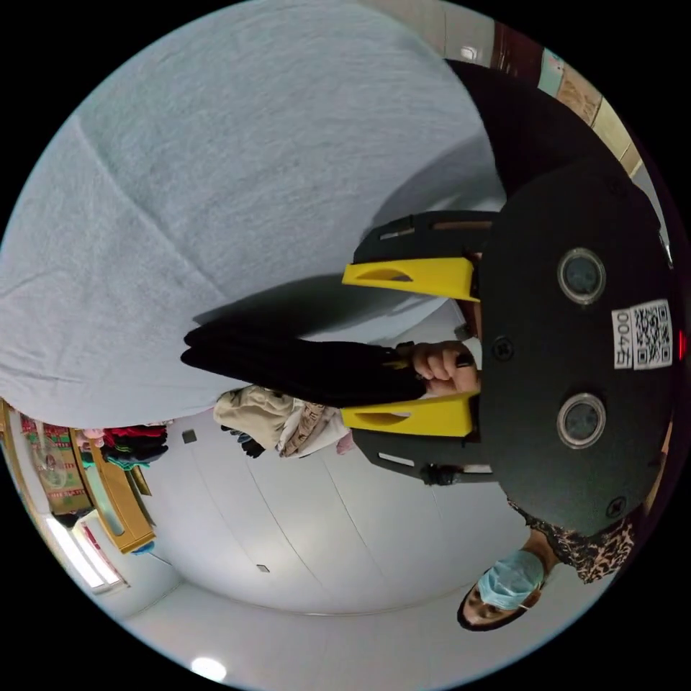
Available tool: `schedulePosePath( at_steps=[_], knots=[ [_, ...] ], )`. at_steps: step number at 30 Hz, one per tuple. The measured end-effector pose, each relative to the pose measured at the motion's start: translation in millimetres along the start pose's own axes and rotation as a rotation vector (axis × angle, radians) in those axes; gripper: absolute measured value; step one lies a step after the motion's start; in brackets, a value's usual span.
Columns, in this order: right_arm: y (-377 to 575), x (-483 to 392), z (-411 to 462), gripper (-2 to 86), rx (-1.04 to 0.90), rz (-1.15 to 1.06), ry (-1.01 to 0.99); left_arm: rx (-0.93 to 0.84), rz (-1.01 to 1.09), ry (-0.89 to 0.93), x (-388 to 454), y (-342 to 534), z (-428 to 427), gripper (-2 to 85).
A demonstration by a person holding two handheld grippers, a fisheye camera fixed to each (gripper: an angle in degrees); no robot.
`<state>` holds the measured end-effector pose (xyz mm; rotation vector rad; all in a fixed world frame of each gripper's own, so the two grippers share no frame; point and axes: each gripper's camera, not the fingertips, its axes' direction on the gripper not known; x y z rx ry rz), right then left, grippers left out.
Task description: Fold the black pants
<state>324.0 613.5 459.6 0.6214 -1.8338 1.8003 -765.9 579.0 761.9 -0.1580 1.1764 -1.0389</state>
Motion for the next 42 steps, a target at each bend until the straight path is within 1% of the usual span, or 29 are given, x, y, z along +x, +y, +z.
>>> schedulePosePath(
  at_steps=[3, 6, 7, 8, 10, 12, 13, 15, 17, 18, 20, 21, 23, 24, 26, 27, 28, 29, 30, 32, 33, 35, 36, 38, 39, 41, 42],
  knots=[
    [-22, 54, -10, 22.6, -0.036, 0.005, -0.039, -0.033, -0.006, -0.037, -33, 2, 8, 7.9],
    [-41, 116, -20, 18.9, -0.061, 0.035, -0.097, -0.090, 0.030, -0.116, -63, 6, 21, 7.8],
    [-45, 141, -26, 15.1, -0.068, 0.027, -0.128, -0.130, 0.054, -0.160, -75, 9, 28, 7.8],
    [-45, 164, -35, 9.6, -0.065, 0.013, -0.134, -0.168, 0.084, -0.206, -87, 12, 34, 7.7],
    [-35, 191, -52, 7.0, -0.057, -0.045, -0.113, -0.214, 0.121, -0.253, -106, 16, 43, 7.6],
    [-14, 214, -74, 6.6, -0.017, -0.105, -0.046, -0.241, 0.150, -0.236, -126, 21, 50, 7.5],
    [6, 230, -94, 6.5, 0.033, -0.152, -0.009, -0.277, 0.175, -0.216, -139, 24, 57, 7.4],
    [44, 259, -130, 6.4, 0.132, -0.215, 0.003, -0.375, 0.211, -0.176, -161, 30, 72, 7.3],
    [108, 311, -184, 6.4, 0.305, -0.262, -0.017, -0.572, 0.269, -0.146, -193, 43, 103, 7.3],
    [127, 327, -198, 6.4, 0.352, -0.263, -0.022, -0.627, 0.281, -0.144, -202, 47, 112, 7.3],
    [205, 400, -247, 6.3, 0.547, -0.238, -0.061, -0.835, 0.298, -0.118, -245, 70, 152, 7.3],
    [225, 420, -259, 6.3, 0.594, -0.225, -0.074, -0.884, 0.290, -0.107, -257, 77, 163, 7.3],
    [305, 507, -301, 6.3, 0.781, -0.142, -0.142, -1.062, 0.235, -0.069, -310, 111, 210, 7.2],
    [325, 529, -310, 6.3, 0.827, -0.124, -0.152, -1.106, 0.218, -0.060, -324, 120, 223, 7.2],
    [403, 615, -344, 6.3, 1.013, -0.041, -0.180, -1.288, 0.133, -0.048, -386, 163, 276, 7.3],
    [423, 637, -352, 6.3, 1.058, -0.022, -0.191, -1.334, 0.106, -0.047, -402, 175, 290, 7.3],
    [460, 680, -367, 6.3, 1.144, 0.009, -0.214, -1.428, 0.051, -0.046, -436, 200, 317, 7.4],
    [497, 723, -381, 6.3, 1.226, 0.040, -0.231, -1.512, -0.003, -0.055, -470, 226, 343, 7.5],
    [514, 744, -387, 6.3, 1.265, 0.055, -0.239, -1.552, -0.020, -0.059, -486, 240, 356, 7.5],
    [581, 831, -413, 6.3, 1.418, 0.114, -0.280, -1.713, -0.058, -0.098, -549, 300, 403, 7.5],
    [597, 853, -420, 6.3, 1.453, 0.127, -0.295, -1.752, -0.062, -0.107, -565, 316, 414, 7.5],
    [657, 941, -446, 6.2, 1.585, 0.172, -0.364, -1.887, -0.050, -0.142, -627, 381, 457, 7.6],
    [672, 963, -454, 6.2, 1.612, 0.179, -0.377, -1.911, -0.052, -0.151, -643, 397, 467, 7.6],
    [728, 1048, -491, 6.3, 1.700, 0.204, -0.405, -1.996, -0.066, -0.176, -705, 462, 501, 7.6],
    [742, 1068, -501, 6.3, 1.717, 0.208, -0.402, -2.016, -0.069, -0.182, -721, 479, 509, 7.6],
    [794, 1144, -543, 6.3, 1.777, 0.225, -0.392, -2.074, -0.085, -0.197, -782, 541, 538, 7.7],
    [807, 1162, -553, 6.3, 1.791, 0.225, -0.388, -2.085, -0.088, -0.198, -796, 554, 545, 7.7]
  ],
)
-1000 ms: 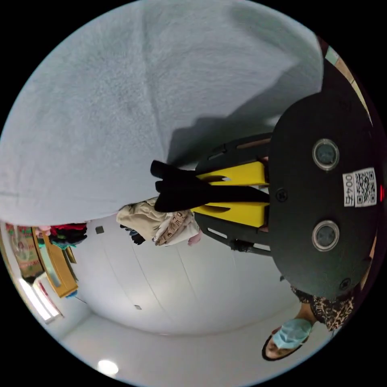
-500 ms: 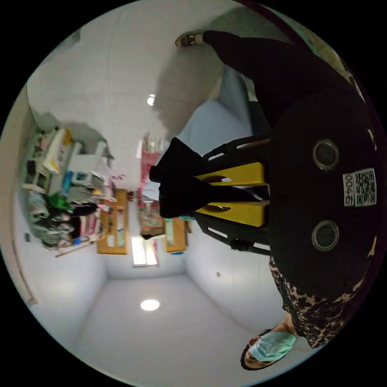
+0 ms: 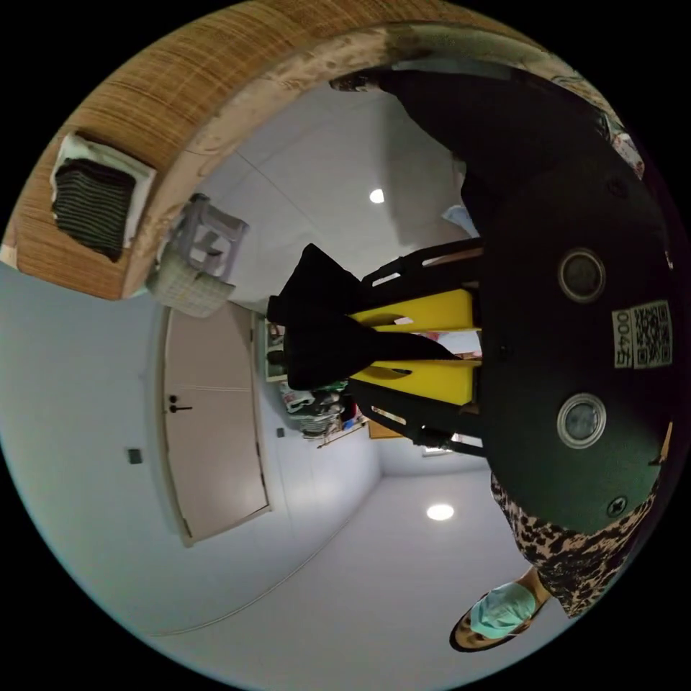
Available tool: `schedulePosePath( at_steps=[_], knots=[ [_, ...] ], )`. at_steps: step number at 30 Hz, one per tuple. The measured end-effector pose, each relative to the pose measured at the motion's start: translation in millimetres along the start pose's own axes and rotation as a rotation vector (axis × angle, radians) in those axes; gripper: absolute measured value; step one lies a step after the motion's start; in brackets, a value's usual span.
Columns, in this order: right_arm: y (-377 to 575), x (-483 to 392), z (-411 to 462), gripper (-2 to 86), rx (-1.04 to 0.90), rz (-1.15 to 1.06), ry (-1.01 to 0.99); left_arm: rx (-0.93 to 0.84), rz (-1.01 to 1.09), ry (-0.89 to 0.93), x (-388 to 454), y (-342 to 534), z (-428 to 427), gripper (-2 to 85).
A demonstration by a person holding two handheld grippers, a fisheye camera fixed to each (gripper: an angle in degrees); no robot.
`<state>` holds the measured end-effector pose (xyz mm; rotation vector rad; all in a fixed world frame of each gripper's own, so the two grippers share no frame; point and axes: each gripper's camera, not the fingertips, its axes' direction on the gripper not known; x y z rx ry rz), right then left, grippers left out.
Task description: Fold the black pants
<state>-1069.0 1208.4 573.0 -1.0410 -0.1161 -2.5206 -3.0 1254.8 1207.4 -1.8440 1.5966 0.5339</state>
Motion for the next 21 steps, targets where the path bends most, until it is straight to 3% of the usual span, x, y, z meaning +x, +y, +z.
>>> schedulePosePath(
  at_steps=[8, 14, 21],
  knots=[
    [-220, 177, -95, 6.3, 0.177, 0.056, 0.029, -0.160, -0.062, -0.059, -170, -164, 88, 7.8],
    [-338, 320, -127, 6.3, 0.257, 0.228, 0.062, -0.239, -0.255, -0.062, -326, -226, 115, 7.7],
    [-492, 445, -143, 6.4, 0.278, 0.338, 0.095, -0.314, -0.337, -0.092, -465, -308, 130, 7.7]
  ],
)
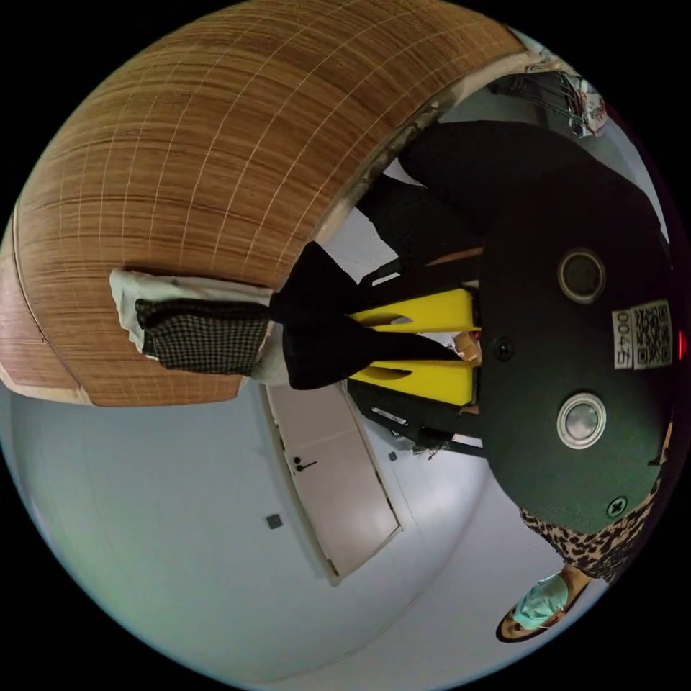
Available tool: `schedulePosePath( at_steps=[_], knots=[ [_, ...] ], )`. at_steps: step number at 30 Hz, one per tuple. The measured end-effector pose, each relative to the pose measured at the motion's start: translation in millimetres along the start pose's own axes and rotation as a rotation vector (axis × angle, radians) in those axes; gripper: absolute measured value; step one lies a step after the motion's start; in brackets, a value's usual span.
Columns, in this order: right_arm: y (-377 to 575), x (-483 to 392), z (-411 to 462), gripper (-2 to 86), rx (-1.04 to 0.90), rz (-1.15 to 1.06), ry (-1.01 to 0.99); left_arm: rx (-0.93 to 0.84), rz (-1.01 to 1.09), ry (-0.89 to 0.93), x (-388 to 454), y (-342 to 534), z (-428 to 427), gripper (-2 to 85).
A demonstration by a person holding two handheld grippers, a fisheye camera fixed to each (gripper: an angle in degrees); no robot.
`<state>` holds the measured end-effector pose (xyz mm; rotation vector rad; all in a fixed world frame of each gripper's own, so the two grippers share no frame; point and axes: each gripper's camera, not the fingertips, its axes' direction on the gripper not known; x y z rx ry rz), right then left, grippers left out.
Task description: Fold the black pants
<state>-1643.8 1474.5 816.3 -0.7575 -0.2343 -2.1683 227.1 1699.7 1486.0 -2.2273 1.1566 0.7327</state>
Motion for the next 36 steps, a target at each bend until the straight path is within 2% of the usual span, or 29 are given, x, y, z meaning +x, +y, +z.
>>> schedulePosePath(
  at_steps=[4, 7, 10, 12, 15, 17, 18, 19, 20, 22, 30, 36],
  knots=[
    [-130, -5, 34, 6.4, 0.003, -0.082, 0.045, -0.030, 0.056, -0.061, -26, -95, -18, 7.7],
    [-218, -28, 54, 6.4, 0.027, -0.222, 0.057, -0.015, 0.169, -0.127, -20, -154, -31, 7.7],
    [-292, -45, 74, 6.4, 0.073, -0.427, 0.123, -0.041, 0.344, -0.258, -13, -206, -36, 7.7],
    [-335, -35, 90, 6.3, 0.094, -0.486, 0.161, -0.060, 0.408, -0.360, -31, -236, -37, 7.8],
    [-412, 15, 127, 6.3, 0.066, -0.450, 0.231, -0.072, 0.351, -0.464, -112, -289, -44, 7.7],
    [-464, 72, 159, 6.2, -0.005, -0.309, 0.337, -0.084, 0.185, -0.433, -207, -324, -52, 7.5],
    [-473, 84, 164, 6.2, -0.020, -0.271, 0.335, -0.092, 0.128, -0.413, -231, -328, -53, 7.4],
    [-486, 98, 165, 6.2, 0.004, -0.248, 0.265, -0.082, 0.083, -0.316, -265, -332, -56, 7.1],
    [-497, 106, 163, 6.2, 0.015, -0.248, 0.206, -0.046, 0.083, -0.219, -282, -331, -58, 6.9],
    [-510, 110, 164, 6.3, -0.001, -0.266, 0.212, -0.003, 0.114, -0.179, -294, -326, -57, 7.0],
    [-565, 124, 171, 8.4, -0.050, -0.223, 0.315, 0.032, 0.137, -0.240, -340, -313, -42, 7.6],
    [-558, 115, 142, 10.9, 0.044, -0.255, 0.525, 0.094, 0.141, -0.264, -361, -277, -44, 7.4]
  ],
)
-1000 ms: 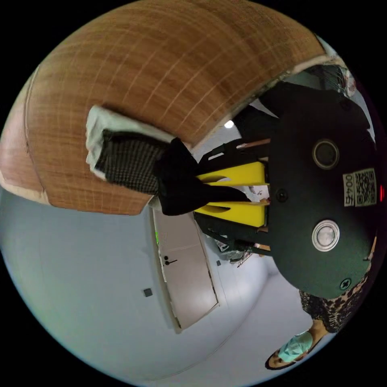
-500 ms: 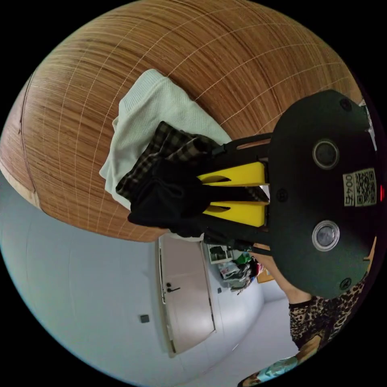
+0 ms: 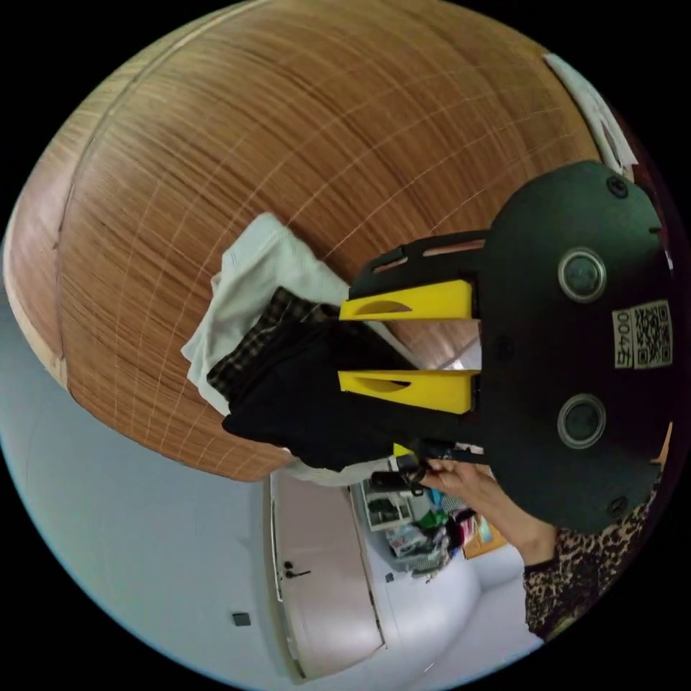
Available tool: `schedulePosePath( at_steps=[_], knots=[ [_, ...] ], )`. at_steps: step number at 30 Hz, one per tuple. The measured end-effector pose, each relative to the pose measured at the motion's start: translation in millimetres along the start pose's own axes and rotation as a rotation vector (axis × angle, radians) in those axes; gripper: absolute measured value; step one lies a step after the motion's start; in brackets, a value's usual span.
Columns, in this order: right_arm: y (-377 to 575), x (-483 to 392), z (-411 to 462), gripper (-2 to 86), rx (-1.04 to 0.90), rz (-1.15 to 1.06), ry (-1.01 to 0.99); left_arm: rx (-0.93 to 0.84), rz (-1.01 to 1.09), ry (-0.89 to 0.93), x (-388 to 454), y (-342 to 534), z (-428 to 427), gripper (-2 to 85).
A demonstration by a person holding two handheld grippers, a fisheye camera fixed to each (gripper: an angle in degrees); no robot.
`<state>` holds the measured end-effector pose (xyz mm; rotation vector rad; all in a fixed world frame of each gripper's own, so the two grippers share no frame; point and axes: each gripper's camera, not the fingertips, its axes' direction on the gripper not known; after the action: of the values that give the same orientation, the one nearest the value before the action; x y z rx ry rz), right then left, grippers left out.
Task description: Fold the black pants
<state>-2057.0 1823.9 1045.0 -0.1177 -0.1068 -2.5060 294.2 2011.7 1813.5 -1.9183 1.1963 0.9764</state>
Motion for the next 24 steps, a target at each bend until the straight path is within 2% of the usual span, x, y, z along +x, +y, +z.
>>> schedulePosePath(
  at_steps=[2, 5, 6, 8, 11, 13, 16, 18, 20, 24],
  knots=[
    [9, -30, -21, 11.2, 0.096, -0.132, 0.157, 0.050, 0.016, 0.009, -2, 18, -9, 7.3],
    [20, -77, -32, 9.6, 0.196, -0.334, 0.217, 0.127, 0.096, -0.020, 6, 39, -23, 7.8],
    [20, -85, -29, 9.3, 0.186, -0.371, 0.218, 0.146, 0.111, -0.033, 7, 42, -27, 8.1],
    [14, -105, -4, 9.9, 0.047, -0.453, 0.236, 0.237, 0.131, -0.095, 8, 51, -45, 9.8],
    [5, -103, 43, 11.3, -0.235, -0.430, 0.346, 0.352, 0.110, -0.170, 7, 51, -67, 14.3],
    [8, -102, 42, 11.2, -0.229, -0.439, 0.351, 0.394, 0.108, -0.198, 9, 46, -76, 16.1],
    [13, -98, 22, 10.4, -0.241, -0.374, 0.286, 0.351, 0.089, -0.222, 12, 31, -75, 17.1],
    [22, -100, 10, 9.9, -0.245, -0.385, 0.281, 0.321, 0.117, -0.210, 24, 26, -68, 15.0],
    [33, -104, -6, 9.9, -0.257, -0.375, 0.280, 0.336, 0.189, -0.288, 67, 36, -57, 7.7],
    [56, -109, -33, 9.8, -0.258, -0.362, 0.269, 0.383, 0.254, -0.241, 139, 66, -29, 6.3]
  ],
)
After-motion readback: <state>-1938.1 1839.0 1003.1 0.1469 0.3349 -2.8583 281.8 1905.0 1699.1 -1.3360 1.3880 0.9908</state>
